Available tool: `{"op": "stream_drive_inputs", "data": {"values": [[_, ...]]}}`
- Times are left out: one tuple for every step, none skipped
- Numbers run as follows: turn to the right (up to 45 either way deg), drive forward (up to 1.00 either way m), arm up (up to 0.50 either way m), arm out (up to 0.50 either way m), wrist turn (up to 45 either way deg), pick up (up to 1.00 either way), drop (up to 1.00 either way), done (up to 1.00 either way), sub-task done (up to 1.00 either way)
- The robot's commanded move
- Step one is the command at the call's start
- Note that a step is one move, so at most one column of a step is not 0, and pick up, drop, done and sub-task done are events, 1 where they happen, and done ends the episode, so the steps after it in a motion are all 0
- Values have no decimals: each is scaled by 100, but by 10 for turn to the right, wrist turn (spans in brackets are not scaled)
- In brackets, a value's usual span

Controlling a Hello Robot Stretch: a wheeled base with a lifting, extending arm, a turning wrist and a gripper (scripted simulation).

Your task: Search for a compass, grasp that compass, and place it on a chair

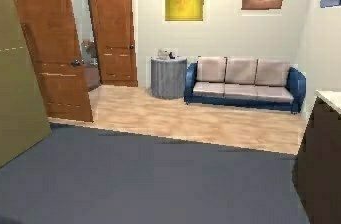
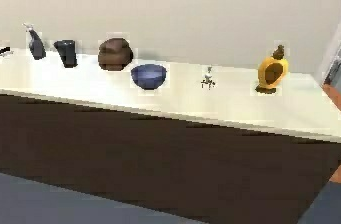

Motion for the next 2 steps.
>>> {"op": "stream_drive_inputs", "data": {"values": [[0,100,0,0,0,0,0,0,0],[0,100,0,0,0,0,0,0,0]]}}
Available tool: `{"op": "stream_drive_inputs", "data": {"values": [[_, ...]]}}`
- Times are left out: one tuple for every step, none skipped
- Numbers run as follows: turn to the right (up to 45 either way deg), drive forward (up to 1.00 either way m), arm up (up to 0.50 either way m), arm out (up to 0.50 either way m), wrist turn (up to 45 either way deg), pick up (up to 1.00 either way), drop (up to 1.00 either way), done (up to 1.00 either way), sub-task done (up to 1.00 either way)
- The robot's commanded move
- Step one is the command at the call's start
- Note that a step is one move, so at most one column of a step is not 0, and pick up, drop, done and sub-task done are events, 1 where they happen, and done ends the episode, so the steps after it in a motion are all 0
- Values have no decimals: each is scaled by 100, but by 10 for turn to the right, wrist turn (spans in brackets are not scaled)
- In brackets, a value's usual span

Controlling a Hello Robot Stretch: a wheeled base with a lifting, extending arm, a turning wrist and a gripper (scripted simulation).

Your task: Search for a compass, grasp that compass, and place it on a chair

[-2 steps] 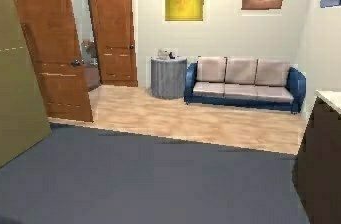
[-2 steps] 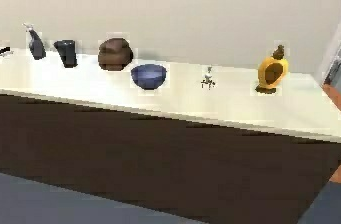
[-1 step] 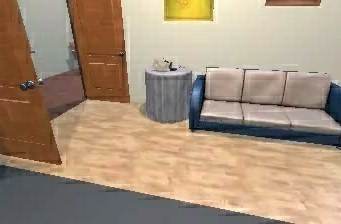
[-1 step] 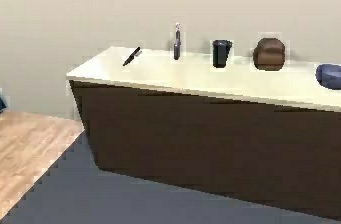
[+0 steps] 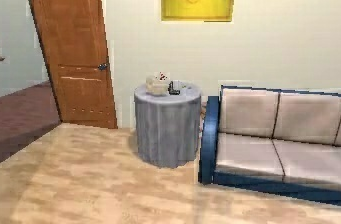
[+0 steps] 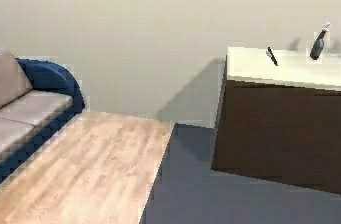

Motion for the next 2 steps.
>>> {"op": "stream_drive_inputs", "data": {"values": [[0,100,0,0,0,0,0,0,0],[270,0,0,0,0,0,0,0,0]]}}
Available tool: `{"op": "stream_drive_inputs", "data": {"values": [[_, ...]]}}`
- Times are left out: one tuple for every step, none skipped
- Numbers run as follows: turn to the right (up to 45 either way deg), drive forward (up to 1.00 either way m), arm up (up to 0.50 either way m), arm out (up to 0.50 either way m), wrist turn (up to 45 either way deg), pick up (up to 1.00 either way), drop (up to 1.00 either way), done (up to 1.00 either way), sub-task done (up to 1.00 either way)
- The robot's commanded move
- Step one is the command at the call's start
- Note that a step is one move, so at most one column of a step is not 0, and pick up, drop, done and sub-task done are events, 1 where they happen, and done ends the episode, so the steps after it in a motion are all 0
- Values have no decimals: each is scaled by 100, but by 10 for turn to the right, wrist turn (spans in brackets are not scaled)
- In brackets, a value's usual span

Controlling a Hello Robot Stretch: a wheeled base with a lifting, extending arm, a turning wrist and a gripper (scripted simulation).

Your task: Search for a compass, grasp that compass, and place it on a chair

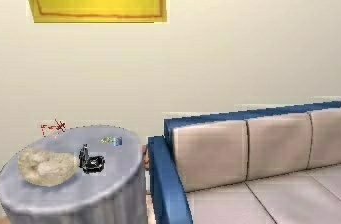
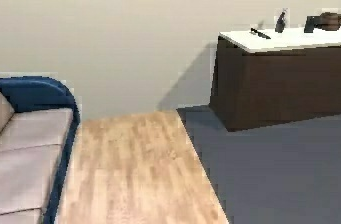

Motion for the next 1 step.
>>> {"op": "stream_drive_inputs", "data": {"values": [[0,10,0,0,0,0,0,0,0]]}}
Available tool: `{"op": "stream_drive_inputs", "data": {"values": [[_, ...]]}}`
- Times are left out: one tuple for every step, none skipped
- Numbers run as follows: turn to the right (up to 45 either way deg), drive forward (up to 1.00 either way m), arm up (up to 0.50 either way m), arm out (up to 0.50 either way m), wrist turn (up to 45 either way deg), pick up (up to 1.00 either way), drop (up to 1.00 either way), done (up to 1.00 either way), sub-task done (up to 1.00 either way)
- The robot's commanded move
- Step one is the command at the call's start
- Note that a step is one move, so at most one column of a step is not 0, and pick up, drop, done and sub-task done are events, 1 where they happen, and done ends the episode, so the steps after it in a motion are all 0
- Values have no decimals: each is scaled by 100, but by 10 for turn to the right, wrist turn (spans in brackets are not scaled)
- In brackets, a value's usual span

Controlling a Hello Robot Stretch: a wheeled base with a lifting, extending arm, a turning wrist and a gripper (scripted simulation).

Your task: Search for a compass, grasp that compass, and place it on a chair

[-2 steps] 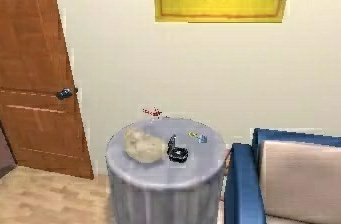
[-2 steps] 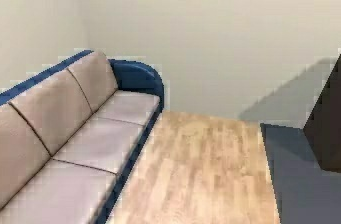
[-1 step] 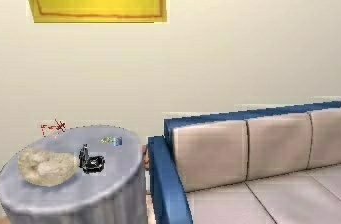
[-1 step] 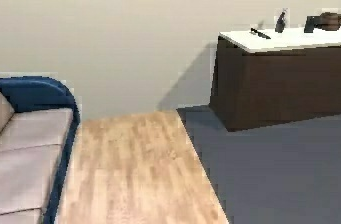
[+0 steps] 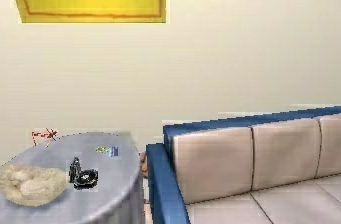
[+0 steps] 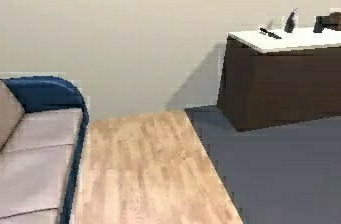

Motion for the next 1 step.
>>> {"op": "stream_drive_inputs", "data": {"values": [[-450,0,0,0,0,0,0,0,0]]}}
